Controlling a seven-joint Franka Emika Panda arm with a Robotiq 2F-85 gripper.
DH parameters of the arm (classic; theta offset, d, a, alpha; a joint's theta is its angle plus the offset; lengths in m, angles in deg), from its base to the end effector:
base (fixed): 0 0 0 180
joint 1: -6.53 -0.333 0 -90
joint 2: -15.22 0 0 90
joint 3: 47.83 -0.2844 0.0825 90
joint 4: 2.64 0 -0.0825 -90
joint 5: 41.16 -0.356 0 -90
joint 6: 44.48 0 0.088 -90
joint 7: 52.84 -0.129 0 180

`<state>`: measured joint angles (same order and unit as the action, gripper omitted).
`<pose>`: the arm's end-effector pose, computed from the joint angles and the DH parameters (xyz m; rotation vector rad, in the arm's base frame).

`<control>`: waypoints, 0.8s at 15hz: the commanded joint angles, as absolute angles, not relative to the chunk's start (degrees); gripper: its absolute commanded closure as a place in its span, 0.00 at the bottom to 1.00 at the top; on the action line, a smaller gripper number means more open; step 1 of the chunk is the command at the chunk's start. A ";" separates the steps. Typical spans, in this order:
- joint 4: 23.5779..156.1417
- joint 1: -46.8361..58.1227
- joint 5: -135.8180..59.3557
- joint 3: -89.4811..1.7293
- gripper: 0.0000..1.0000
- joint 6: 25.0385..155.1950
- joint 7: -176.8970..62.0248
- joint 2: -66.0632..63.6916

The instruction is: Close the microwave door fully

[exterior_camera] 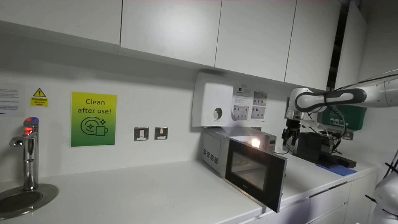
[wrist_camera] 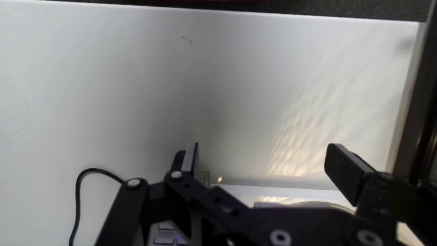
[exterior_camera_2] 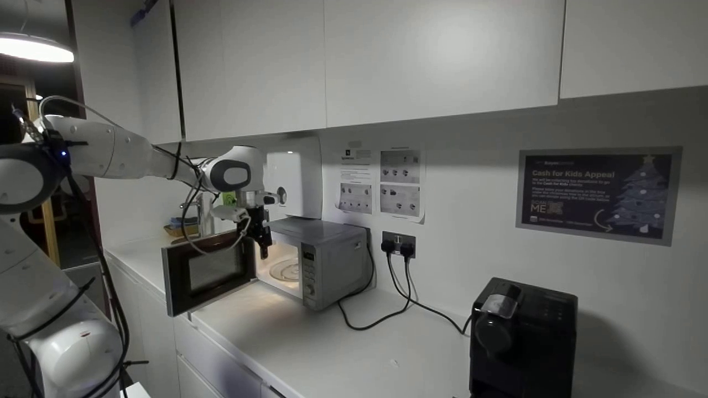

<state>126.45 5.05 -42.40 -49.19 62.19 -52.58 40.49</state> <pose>0.4123 0.0233 0.4960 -3.1280 -0.0726 -0.0773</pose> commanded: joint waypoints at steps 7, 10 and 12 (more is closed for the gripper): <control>119.89 2.09 -50.31 -51.96 0.00 52.14 -56.22 40.92; 119.15 1.44 -51.99 -52.91 0.00 52.41 -56.75 40.28; 118.95 0.97 -52.58 -53.61 0.00 52.24 -56.93 39.91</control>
<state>121.38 1.77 -51.14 -52.98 54.25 -55.42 41.31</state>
